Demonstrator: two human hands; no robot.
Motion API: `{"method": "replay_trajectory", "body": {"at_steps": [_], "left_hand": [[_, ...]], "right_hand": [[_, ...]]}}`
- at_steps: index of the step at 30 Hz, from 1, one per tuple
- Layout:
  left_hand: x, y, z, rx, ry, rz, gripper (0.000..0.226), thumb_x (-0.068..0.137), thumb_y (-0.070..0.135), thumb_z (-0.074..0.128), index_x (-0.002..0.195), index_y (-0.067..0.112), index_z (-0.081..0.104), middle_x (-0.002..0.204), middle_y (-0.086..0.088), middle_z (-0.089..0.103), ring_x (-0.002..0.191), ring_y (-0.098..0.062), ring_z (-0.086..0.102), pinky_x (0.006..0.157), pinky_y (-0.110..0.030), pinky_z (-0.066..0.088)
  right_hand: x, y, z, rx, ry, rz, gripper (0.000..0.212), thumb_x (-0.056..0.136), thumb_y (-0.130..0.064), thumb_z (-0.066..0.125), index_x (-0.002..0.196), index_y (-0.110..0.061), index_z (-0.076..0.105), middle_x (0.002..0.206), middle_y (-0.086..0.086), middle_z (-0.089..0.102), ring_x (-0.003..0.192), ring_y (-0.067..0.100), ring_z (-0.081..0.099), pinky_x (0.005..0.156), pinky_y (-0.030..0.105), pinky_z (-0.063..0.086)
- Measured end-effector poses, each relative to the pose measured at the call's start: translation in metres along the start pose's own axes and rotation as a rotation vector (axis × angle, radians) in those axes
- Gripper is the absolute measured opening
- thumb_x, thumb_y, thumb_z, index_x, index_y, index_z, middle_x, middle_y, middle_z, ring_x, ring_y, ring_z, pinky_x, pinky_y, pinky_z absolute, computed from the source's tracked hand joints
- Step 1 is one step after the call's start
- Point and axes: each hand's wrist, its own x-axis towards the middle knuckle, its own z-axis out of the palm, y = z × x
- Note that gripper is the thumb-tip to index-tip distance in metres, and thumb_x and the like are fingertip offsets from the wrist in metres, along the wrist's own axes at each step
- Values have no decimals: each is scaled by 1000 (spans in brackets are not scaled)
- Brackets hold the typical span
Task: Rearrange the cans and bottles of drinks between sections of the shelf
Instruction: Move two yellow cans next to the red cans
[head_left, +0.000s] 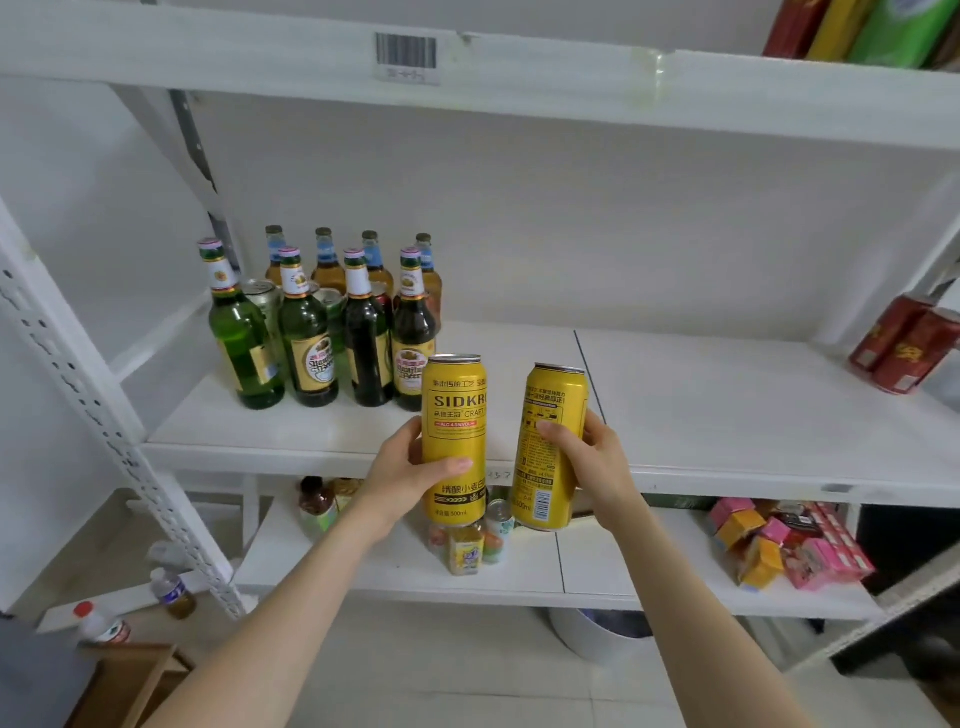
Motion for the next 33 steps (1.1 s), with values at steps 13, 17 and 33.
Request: {"method": "replay_trajectory", "body": {"at_steps": [13, 17, 33], "left_hand": [[86, 10, 127, 86, -114, 29, 82, 54, 53, 85, 127, 31, 55, 120, 5, 70, 110, -16, 67, 95, -47, 55], [119, 19, 171, 107, -150, 48, 81, 53, 52, 84, 126, 30, 56, 119, 4, 71, 108, -16, 68, 96, -47, 55], [163, 29, 399, 44, -101, 19, 77, 50, 51, 85, 120, 34, 57, 118, 4, 70, 110, -18, 67, 98, -48, 53]], "right_hand": [[49, 6, -134, -16, 87, -21, 20, 88, -26, 70, 106, -30, 61, 102, -2, 72, 92, 16, 71, 67, 27, 57], [75, 7, -181, 0, 109, -25, 25, 88, -24, 71, 112, -24, 63, 104, 2, 72, 94, 19, 71, 74, 33, 59], [115, 1, -414, -20, 34, -3, 28, 85, -20, 73, 112, -18, 64, 102, 4, 73, 92, 20, 72, 71, 32, 57]]}}
